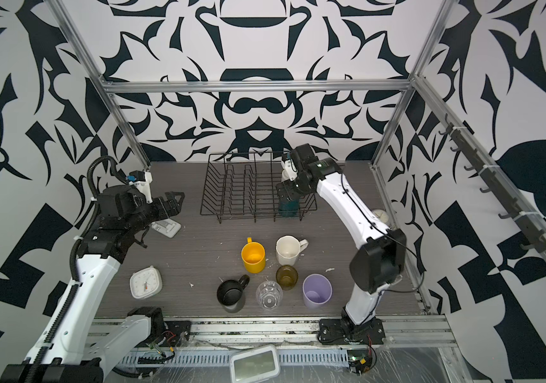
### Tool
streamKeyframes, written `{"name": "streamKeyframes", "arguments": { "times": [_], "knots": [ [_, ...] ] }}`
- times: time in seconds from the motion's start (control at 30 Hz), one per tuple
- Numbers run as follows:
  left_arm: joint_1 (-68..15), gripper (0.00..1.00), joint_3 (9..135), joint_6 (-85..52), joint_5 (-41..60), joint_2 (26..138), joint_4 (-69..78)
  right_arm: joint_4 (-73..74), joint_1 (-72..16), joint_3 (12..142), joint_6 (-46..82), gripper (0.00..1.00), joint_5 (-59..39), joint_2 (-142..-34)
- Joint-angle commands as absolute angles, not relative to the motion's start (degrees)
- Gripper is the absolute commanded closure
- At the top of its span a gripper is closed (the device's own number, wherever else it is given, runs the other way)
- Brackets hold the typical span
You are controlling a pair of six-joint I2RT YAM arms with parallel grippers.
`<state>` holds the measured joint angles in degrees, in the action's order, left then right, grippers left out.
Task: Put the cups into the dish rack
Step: 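Open the right gripper and raise it off the green mug, then lower the left gripper to the black mug while the right gripper hovers by the rack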
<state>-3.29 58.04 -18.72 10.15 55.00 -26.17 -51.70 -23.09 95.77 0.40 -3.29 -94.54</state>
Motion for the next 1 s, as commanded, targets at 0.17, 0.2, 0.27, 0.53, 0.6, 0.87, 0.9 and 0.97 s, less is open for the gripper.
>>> {"name": "streamKeyframes", "arguments": {
  "times": [0.17,0.2,0.27,0.53,0.6,0.87,0.9,0.97],
  "knots": [
    [-8.38,0.14,62.73,-21.74,12.68,56.91,-35.48,-40.11,-21.18,77.71,9.28,0.01,-6.76,-78.02],
    [-10.22,0.14,63.15,-22.22,11.63,57.55,-36.73,-39.68,-21.09,76.39,9.57,0.01,-6.85,-77.03],
    [-13.39,0.14,64.25,-23.11,10.08,58.83,-40.33,-39.39,-20.84,74.64,9.91,0.01,-6.85,-75.67],
    [-26.62,0.24,60.55,-33.94,5.78,56.70,-53.32,-38.76,-20.08,72.18,9.89,0.01,-7.48,-73.46],
    [-30.53,0.26,58.33,-37.82,4.37,55.32,-55.27,-38.77,-20.04,72.00,9.93,0.01,-7.88,-73.39],
    [-42.15,0.32,51.92,-48.84,1.05,51.41,-59.29,-38.94,-19.97,71.04,9.67,0.01,-8.05,-72.77],
    [-43.24,0.32,51.41,-49.44,0.79,51.48,-59.61,-38.89,-20.00,70.97,9.72,0.01,-8.06,-72.77],
    [-46.02,0.33,50.27,-50.96,0.45,51.68,-59.93,-38.94,-19.96,70.68,9.79,0.01,-8.09,-72.53]
  ]
}}
